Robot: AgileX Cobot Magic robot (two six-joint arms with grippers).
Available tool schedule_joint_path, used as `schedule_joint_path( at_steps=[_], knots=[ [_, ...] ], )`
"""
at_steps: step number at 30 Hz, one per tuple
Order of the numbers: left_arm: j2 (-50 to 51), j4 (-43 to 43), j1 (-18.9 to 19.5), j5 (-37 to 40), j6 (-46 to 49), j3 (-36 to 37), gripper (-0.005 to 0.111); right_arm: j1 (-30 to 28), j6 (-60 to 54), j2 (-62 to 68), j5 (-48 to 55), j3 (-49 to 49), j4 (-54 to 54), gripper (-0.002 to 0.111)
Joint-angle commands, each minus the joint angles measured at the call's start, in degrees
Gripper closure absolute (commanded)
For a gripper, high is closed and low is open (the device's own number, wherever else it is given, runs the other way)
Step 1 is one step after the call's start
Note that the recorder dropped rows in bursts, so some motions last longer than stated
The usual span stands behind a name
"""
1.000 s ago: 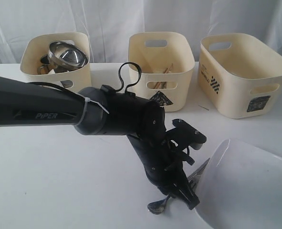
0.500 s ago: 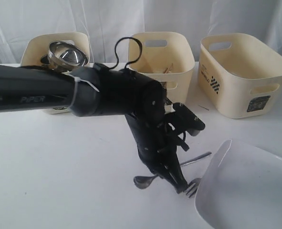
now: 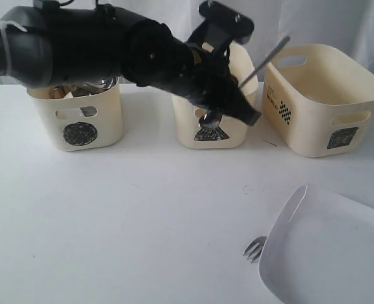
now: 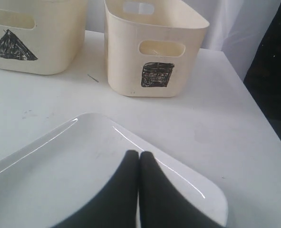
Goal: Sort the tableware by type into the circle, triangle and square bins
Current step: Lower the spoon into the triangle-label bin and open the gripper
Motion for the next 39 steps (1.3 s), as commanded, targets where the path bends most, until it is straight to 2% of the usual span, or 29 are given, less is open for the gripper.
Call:
schedule_joint_path(
  at_steps=[1,2,5,9,14,22,25,29,32,35,39],
  knots=[
    [1.87,2.79,2.81,-9.70,-0.51,-3.73,0.107,-0.07,1.20,-0.25,-0.38,0.25,0.07,0.108],
    [3.41,2.79,4.02,-13.25,-0.51,-4.78,0.107,-0.07,1.20,-0.25,-0.28,0.25,0.07,0.108],
    [6.30,2.79,5.36,-16.37,-0.14,-7.00,0.107,-0.07,1.20,-0.25,-0.28,0.25,0.07,0.108],
    [11.69,2.79,5.67,-21.56,7.62,-10.46,0.107,-0.07,1.20,-0.25,-0.28,0.25,0.07,0.108],
    [17.08,2.79,7.83,-21.69,8.45,-14.89,0.107,-0.07,1.20,-0.25,-0.38,0.25,0.07,0.108],
    [19.73,2.79,9.11,-22.09,8.45,-16.93,0.106,-0.07,1.20,-0.25,-0.27,0.25,0.07,0.108],
    [19.73,2.79,9.37,-22.71,8.45,-16.93,0.093,-0.07,1.20,-0.25,-0.27,0.25,0.07,0.108],
    [20.05,1.91,9.77,-28.39,8.17,-16.93,0.061,-0.07,1.20,-0.25,-0.27,0.25,0.07,0.108],
    [20.39,-0.05,9.77,-30.64,7.90,-16.93,0.046,-0.07,1.20,-0.25,-0.27,0.25,0.07,0.108],
    [20.39,-0.05,9.77,-30.71,7.90,-16.93,0.045,-0.07,1.20,-0.25,-0.38,0.25,0.07,0.108],
    [19.42,0.18,9.65,-28.90,7.90,-16.93,0.051,-0.07,1.20,-0.25,-0.38,0.25,0.07,0.108]
  ],
)
